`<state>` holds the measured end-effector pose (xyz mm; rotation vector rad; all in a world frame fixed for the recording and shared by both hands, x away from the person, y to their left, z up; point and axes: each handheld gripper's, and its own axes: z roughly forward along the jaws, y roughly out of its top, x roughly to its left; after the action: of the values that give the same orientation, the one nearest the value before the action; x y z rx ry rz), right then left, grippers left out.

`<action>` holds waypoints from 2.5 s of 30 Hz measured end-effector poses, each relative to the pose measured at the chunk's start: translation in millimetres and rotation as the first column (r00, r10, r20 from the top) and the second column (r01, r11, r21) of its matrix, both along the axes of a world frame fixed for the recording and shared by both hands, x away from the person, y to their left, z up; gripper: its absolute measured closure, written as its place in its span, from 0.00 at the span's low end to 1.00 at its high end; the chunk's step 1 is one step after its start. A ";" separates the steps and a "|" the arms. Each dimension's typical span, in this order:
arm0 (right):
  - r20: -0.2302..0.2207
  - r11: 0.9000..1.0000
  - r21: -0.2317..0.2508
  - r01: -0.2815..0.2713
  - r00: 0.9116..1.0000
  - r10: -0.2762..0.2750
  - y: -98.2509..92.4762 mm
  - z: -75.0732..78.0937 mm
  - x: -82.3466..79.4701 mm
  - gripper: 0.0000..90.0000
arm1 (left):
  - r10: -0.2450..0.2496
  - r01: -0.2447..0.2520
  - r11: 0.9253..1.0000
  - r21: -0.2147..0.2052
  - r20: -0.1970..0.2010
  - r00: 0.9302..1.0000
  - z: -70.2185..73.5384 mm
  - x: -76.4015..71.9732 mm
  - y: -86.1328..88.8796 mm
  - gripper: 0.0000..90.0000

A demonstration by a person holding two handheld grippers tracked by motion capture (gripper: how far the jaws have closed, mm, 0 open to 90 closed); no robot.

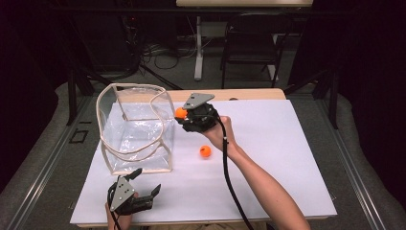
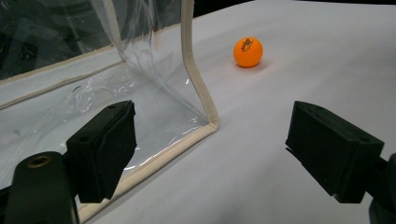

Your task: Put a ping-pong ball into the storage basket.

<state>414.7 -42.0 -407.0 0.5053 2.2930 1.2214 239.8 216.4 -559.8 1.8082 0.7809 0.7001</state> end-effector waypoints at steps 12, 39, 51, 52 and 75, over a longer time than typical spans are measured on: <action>0.006 1.000 0.009 0.003 1.000 -0.003 -0.5 10.3 2.4 0.57 | -0.002 0.002 1.000 0.002 0.004 1.000 0.5 -1.1 -0.9 0.17; 0.015 1.000 -0.008 -0.020 1.000 0.021 16.6 28.4 5.5 0.57 | -0.001 0.001 1.000 -0.001 0.007 1.000 0.6 -0.9 0.3 0.17; 0.022 0.999 -0.017 -0.035 0.999 0.036 24.8 35.1 6.0 0.57 | 0.003 -0.003 1.000 -0.005 0.005 1.000 0.5 -0.6 0.8 0.17; 0.024 0.999 -0.016 -0.034 0.999 0.034 25.5 35.4 6.1 0.57 | 0.003 -0.003 1.000 -0.005 0.003 1.000 0.3 -0.5 0.8 0.17; 0.034 0.998 -0.023 -0.065 0.997 0.066 41.3 49.3 3.4 0.57 | 0.005 -0.005 1.000 -0.005 0.009 1.000 0.9 -0.8 2.5 0.17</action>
<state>418.2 -0.7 -357.7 0.4008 2.3075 1.2254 239.0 218.8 -558.9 1.7984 0.7807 0.7082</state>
